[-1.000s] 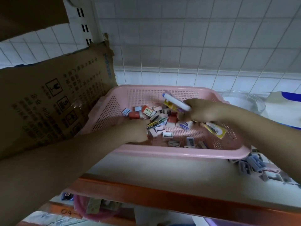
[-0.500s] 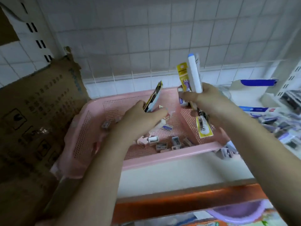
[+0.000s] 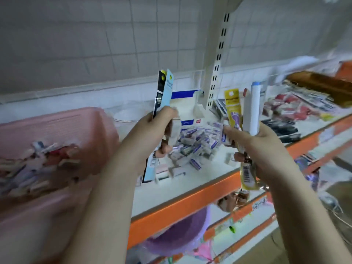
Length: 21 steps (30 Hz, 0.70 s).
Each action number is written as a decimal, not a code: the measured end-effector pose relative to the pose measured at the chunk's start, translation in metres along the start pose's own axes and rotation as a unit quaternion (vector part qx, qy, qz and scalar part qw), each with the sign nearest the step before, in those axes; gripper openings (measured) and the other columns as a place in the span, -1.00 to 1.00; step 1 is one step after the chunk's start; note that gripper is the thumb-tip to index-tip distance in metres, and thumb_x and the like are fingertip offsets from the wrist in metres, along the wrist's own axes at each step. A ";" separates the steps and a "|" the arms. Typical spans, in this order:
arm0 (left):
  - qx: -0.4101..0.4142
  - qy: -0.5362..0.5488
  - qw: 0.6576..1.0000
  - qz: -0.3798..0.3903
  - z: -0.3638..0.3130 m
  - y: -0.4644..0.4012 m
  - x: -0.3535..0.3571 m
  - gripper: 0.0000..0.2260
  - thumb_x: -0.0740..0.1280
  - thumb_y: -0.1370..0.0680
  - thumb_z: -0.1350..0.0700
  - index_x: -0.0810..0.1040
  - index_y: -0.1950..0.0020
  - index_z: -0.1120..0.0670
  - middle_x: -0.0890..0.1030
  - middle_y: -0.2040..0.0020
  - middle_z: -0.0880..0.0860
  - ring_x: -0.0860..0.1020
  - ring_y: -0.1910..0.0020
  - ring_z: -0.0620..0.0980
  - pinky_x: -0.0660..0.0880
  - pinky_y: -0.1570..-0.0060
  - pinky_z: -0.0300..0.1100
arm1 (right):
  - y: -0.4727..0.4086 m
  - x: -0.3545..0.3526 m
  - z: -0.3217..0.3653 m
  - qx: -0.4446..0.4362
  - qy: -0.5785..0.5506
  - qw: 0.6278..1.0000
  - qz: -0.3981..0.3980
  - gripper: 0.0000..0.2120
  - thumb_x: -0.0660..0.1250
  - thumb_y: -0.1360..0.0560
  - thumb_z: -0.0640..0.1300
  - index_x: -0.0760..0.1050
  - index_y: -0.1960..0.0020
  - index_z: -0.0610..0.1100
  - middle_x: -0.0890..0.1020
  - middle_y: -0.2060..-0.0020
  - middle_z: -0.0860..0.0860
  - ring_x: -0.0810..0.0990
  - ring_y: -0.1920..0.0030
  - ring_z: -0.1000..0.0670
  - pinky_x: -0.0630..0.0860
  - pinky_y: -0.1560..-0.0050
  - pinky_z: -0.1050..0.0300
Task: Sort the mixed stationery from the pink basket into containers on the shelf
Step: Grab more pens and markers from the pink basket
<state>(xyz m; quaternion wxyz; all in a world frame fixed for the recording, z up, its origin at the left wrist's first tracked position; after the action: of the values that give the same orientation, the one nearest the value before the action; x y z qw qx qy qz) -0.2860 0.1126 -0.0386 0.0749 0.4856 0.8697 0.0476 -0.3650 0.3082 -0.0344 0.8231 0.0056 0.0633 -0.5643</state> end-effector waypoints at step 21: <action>0.011 -0.187 0.943 -0.277 0.023 0.034 0.047 -0.73 0.34 -0.51 -0.07 0.37 0.28 0.01 0.38 0.43 -0.03 0.37 0.45 -0.06 0.33 0.39 -0.22 | -0.126 0.020 -0.019 -0.053 0.184 0.956 0.221 -0.87 0.28 -0.56 -0.13 0.41 0.15 -0.11 0.57 0.27 -0.07 0.47 0.51 0.08 0.40 0.56 0.29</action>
<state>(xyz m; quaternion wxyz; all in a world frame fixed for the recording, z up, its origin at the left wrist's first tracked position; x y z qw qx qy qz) -0.2778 0.1701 -0.0602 0.2407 0.2266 0.9407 -0.0759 -0.4763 0.2454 -0.0472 0.9003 0.0795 0.2410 -0.3537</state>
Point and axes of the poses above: each hand's wrist, its own y-axis away from the middle knuckle, its own x-axis out of the palm, z = x × y, the point moved 5 cm from there along -y, towards the middle knuckle
